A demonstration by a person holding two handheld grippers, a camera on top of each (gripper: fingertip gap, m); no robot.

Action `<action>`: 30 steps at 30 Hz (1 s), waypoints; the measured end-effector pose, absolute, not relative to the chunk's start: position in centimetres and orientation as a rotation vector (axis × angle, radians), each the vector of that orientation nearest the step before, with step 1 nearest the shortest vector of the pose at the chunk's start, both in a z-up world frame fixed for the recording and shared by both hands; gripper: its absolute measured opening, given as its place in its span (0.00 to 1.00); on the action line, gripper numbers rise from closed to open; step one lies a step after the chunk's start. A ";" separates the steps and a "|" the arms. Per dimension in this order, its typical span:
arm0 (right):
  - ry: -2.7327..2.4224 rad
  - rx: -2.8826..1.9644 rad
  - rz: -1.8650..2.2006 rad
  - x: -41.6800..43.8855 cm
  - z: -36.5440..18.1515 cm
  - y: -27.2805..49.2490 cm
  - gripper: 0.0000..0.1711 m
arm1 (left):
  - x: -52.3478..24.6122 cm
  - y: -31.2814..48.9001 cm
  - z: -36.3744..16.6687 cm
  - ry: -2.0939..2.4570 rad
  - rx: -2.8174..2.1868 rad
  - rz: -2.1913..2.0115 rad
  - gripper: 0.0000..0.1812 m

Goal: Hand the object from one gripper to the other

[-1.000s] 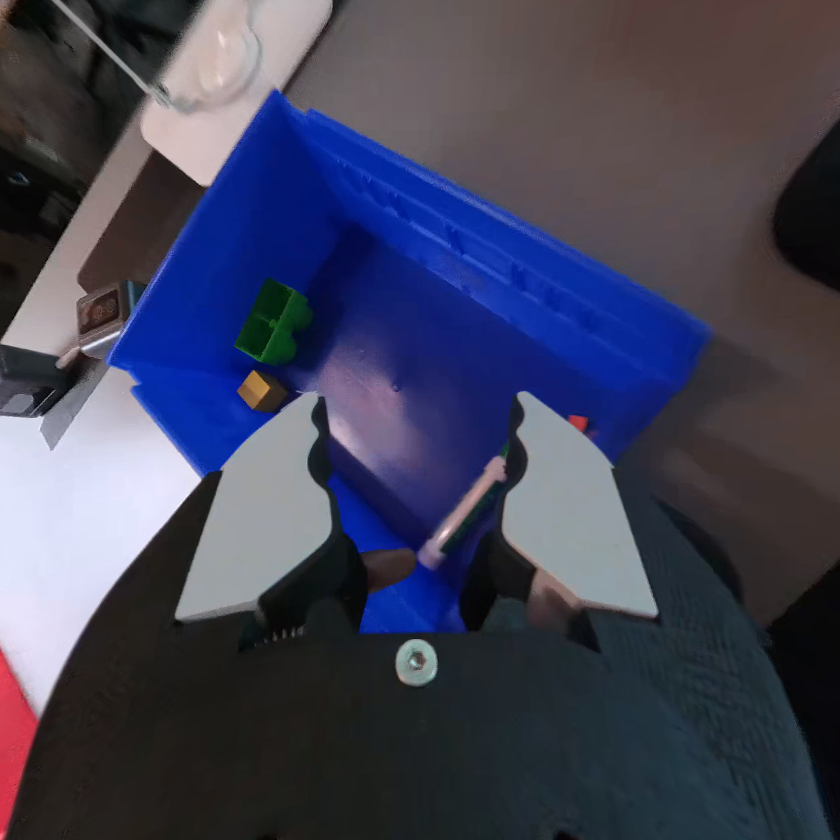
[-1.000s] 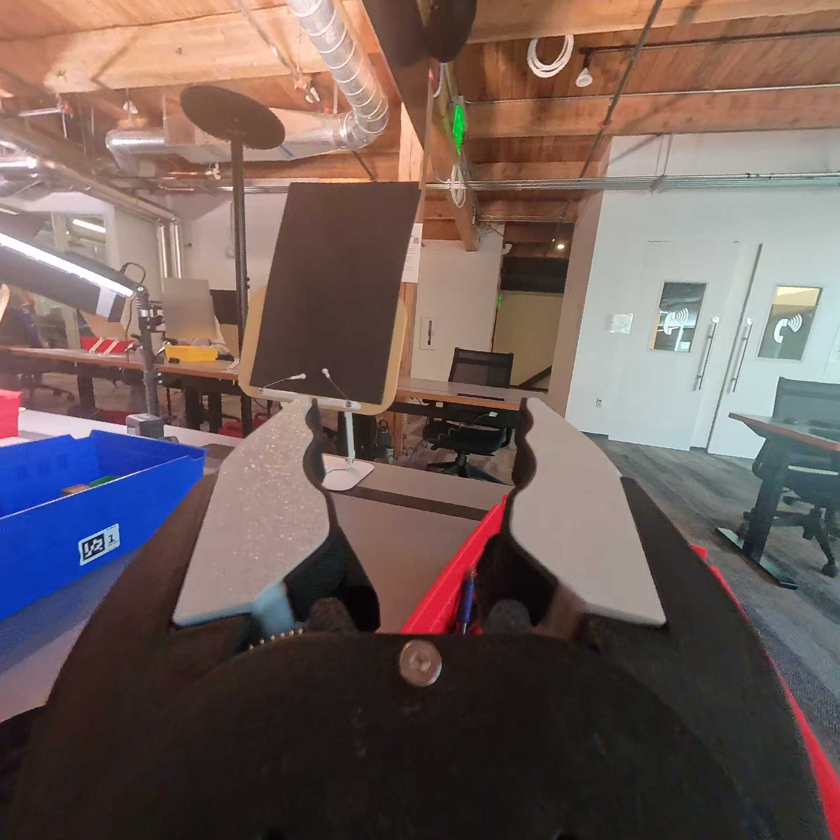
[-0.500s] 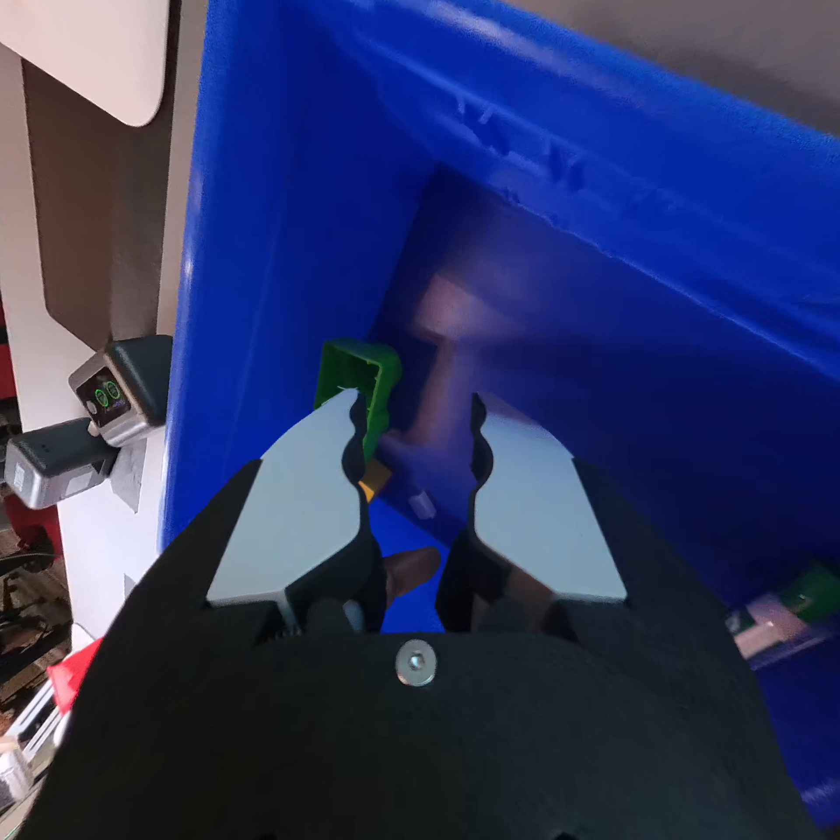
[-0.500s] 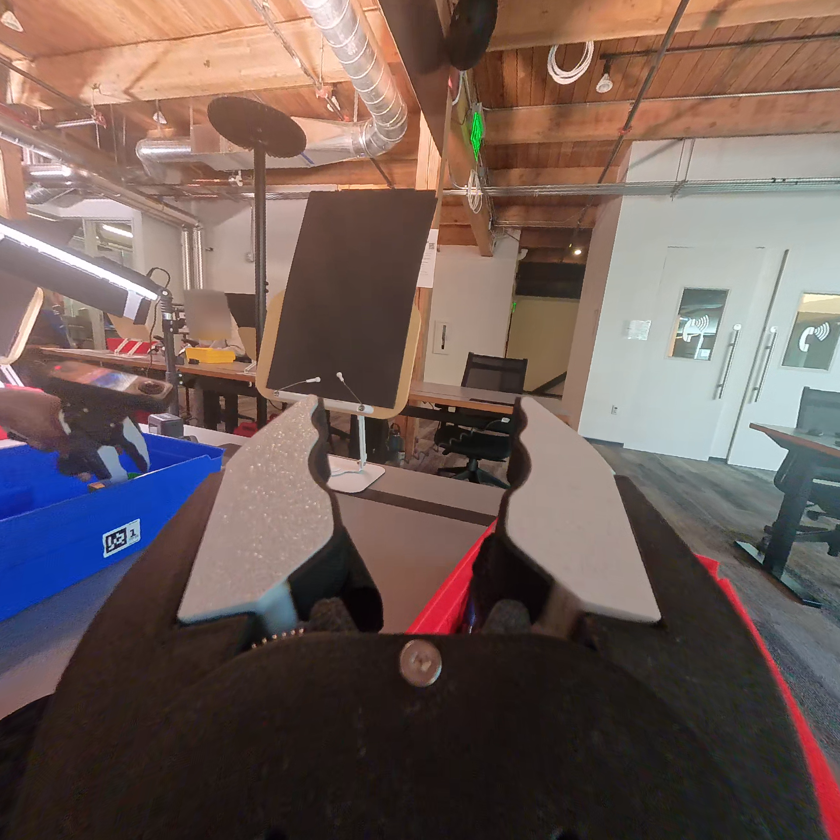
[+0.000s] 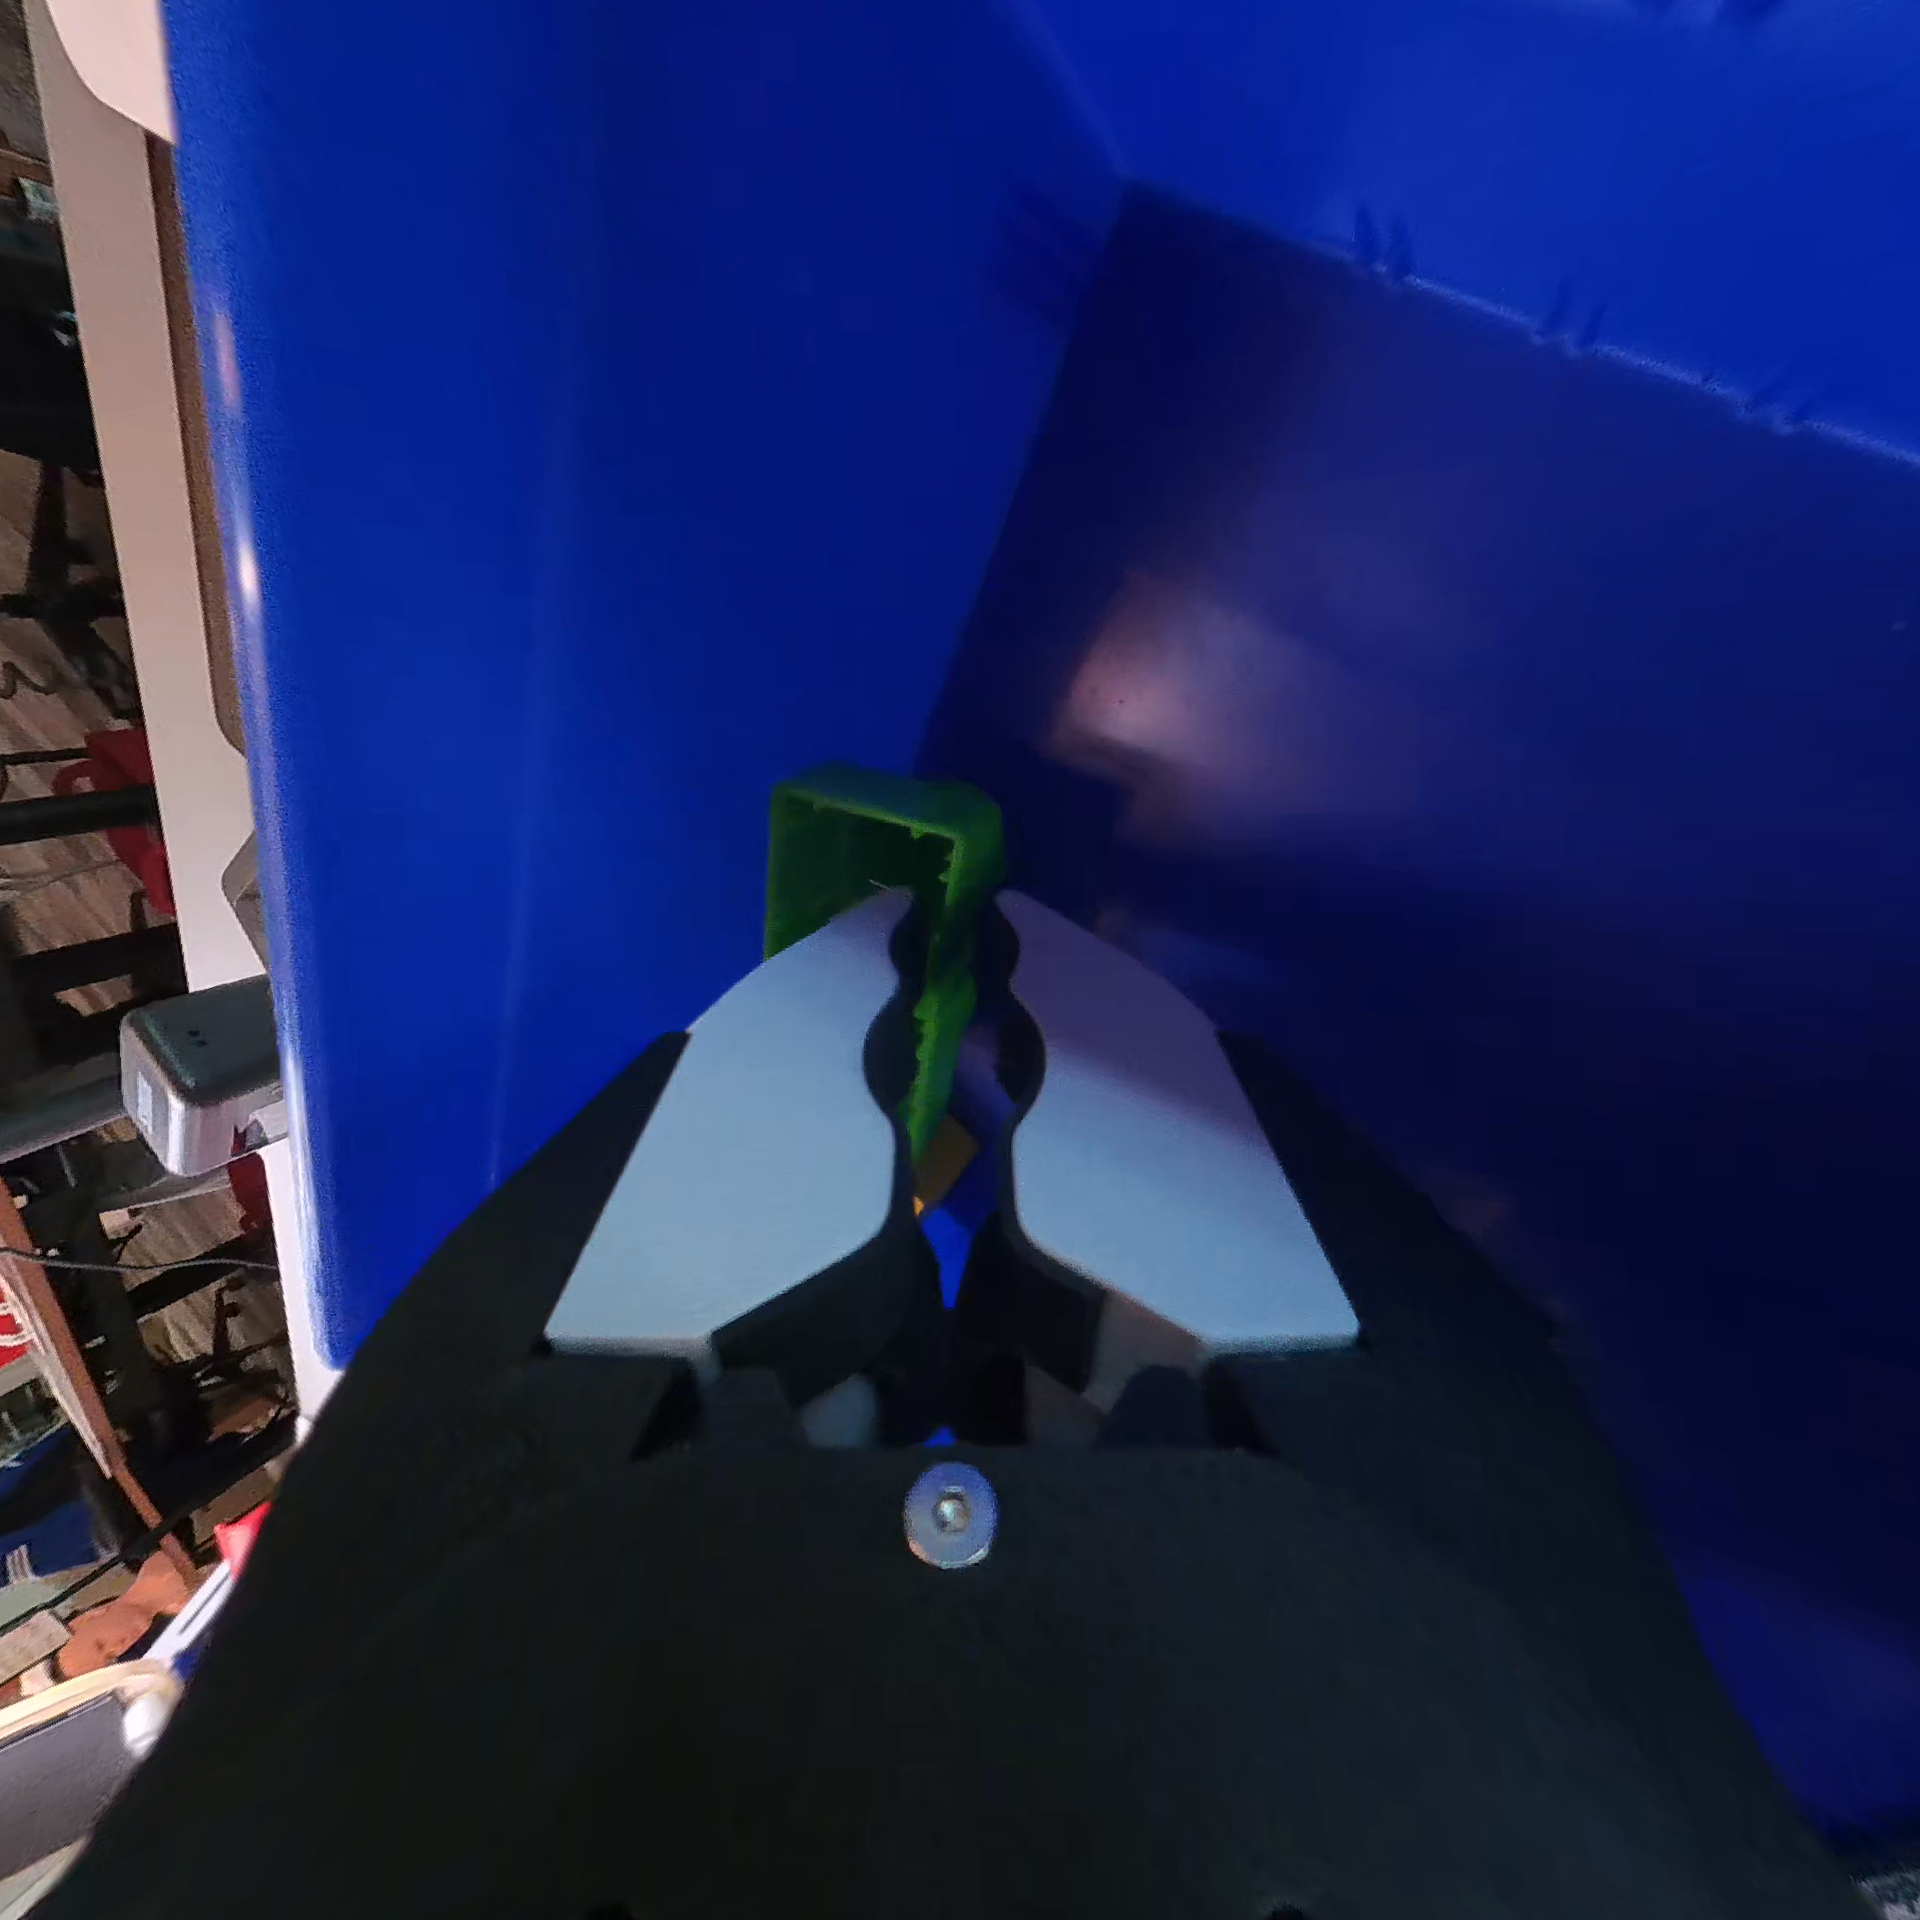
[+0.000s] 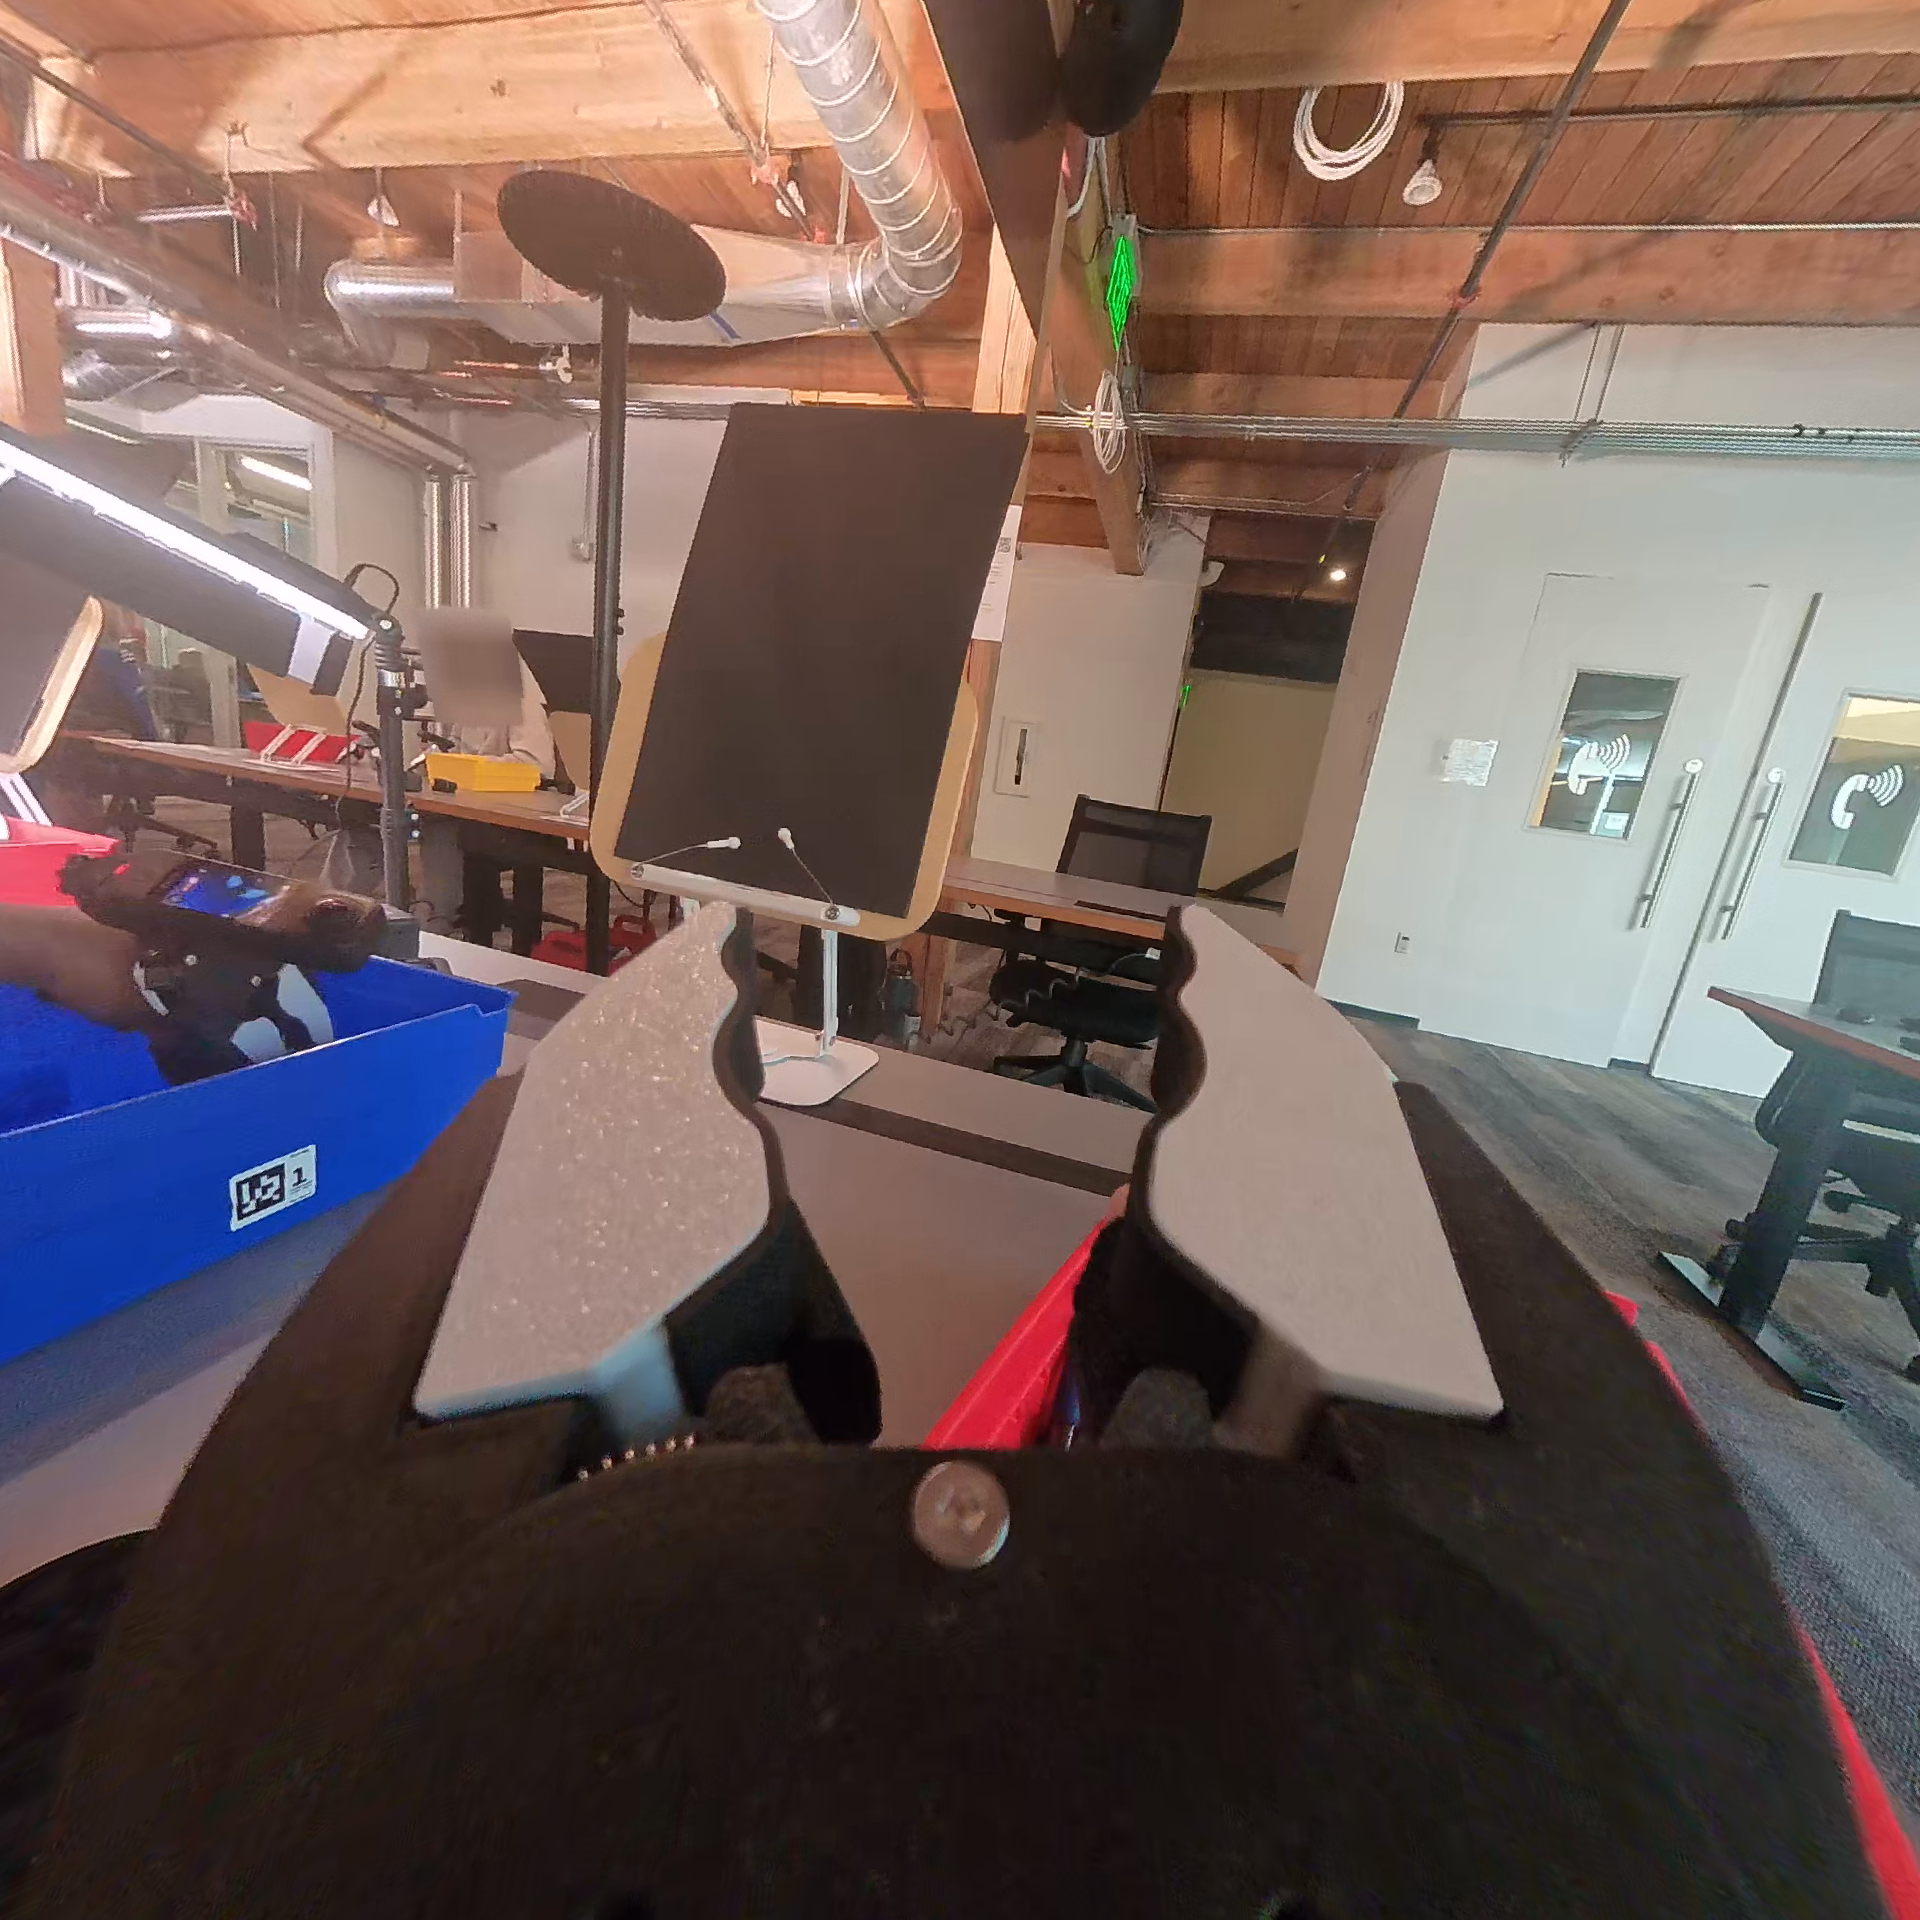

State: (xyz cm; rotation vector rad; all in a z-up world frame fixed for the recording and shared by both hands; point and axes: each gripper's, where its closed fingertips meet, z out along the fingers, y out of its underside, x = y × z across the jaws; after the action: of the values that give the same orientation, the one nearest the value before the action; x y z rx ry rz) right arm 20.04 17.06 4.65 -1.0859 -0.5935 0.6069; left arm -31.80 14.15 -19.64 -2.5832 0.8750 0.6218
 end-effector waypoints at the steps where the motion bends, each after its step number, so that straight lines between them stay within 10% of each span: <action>1: -0.597 -1.088 0.605 20.0 4.6 17.1 0.43 | -31.7 14.1 -19.5 0.865 -2.582 0.615 0.04; 18: -0.779 -0.982 0.915 13.3 5.7 9.6 0.41 | -6.0 1.8 7.0 0.515 -1.270 -0.508 0.02; 30: -0.921 -0.708 1.634 3.5 5.7 -6.4 0.38 | 1.6 -8.9 11.0 0.407 -0.680 -1.037 0.02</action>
State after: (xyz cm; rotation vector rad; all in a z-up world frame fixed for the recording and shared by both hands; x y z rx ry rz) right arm 3.51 -6.43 5.67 -0.7085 -0.9208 1.6336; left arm 1.63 -8.90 10.96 -0.6799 0.4074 -1.0367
